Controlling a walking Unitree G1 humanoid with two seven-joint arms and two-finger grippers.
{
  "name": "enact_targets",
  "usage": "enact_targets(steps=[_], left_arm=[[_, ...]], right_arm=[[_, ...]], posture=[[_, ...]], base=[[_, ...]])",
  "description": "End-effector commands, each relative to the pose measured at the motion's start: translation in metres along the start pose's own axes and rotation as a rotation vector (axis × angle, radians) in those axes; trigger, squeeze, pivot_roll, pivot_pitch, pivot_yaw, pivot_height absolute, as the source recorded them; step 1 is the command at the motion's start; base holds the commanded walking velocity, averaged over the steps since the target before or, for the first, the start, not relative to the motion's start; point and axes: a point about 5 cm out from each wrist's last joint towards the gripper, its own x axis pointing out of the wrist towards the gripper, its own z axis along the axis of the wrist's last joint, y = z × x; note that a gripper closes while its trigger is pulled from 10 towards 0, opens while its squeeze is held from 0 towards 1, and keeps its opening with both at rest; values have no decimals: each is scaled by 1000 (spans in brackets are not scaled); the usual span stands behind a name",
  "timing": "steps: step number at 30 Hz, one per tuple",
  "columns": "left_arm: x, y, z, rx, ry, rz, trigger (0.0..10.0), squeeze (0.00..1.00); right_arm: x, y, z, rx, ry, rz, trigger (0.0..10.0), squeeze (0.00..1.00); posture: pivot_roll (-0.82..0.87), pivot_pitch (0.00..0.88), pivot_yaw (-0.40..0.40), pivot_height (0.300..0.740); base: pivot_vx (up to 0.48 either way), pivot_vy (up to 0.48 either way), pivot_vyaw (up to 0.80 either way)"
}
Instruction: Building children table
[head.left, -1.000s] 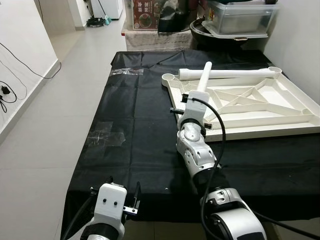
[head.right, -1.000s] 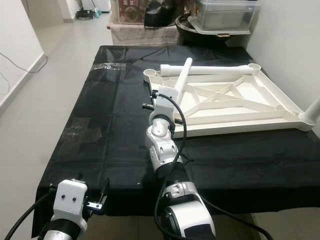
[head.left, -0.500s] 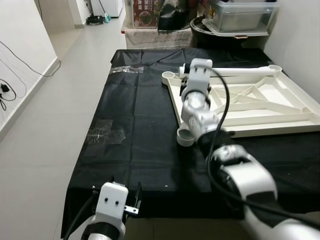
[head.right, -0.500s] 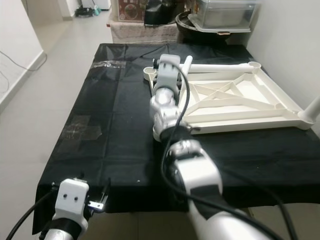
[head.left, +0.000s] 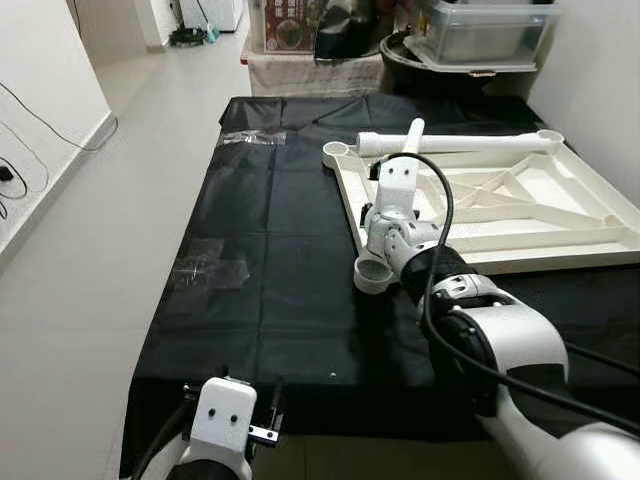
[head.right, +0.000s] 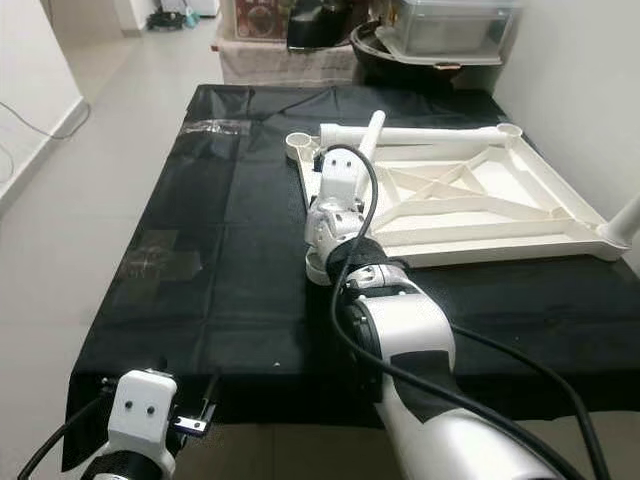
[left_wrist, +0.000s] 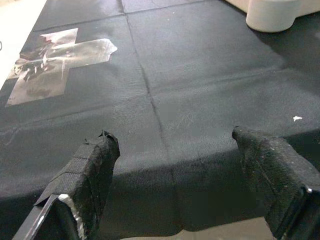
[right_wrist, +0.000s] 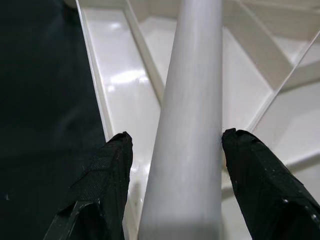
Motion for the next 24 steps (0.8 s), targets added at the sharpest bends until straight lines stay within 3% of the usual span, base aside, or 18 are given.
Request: enact_targets(steps=[1, 7, 8, 9, 10, 11, 12, 24], left_arm=[[-6, -13, 6, -32, -7, -29, 10000, 0], [-8, -14, 7, -38, -6, -27, 10000, 0], [-9, -14, 7, -40, -6, -26, 10000, 0], [-9, -14, 7, -40, -6, -26, 10000, 0], [-9, -15, 7, -41, -7, -25, 10000, 0], [-9, -15, 7, -41, -7, -25, 10000, 0], [-9, -15, 7, -41, -7, -24, 10000, 0], [-10, -15, 8, -46, -5, -14, 10000, 0]], right_arm=[[-2, 3, 2, -15, 22, 9, 10000, 0], [-3, 6, -2, -46, 53, 33, 10000, 0], [-4, 8, -5, -50, 74, 41, 5176, 0], [-4, 8, -5, -50, 74, 41, 5176, 0], [-4, 10, -9, -53, 97, 49, 1804, 0], [-4, 10, -9, -53, 97, 49, 1804, 0], [-4, 11, -11, -52, 114, 54, 0, 0], [-2, 8, -22, -38, 146, 39, 0, 0]], posture=[[65, 193, -61, 740], [52, 202, -64, 740], [52, 202, -64, 740], [52, 202, -64, 740], [45, 208, -70, 740], [45, 208, -70, 740], [45, 208, -70, 740], [43, 212, -74, 740]], base=[[0, 0, 0], [0, 0, 0], [0, 0, 0], [0, 0, 0], [0, 0, 0], [0, 0, 0], [0, 0, 0], [0, 0, 0]])
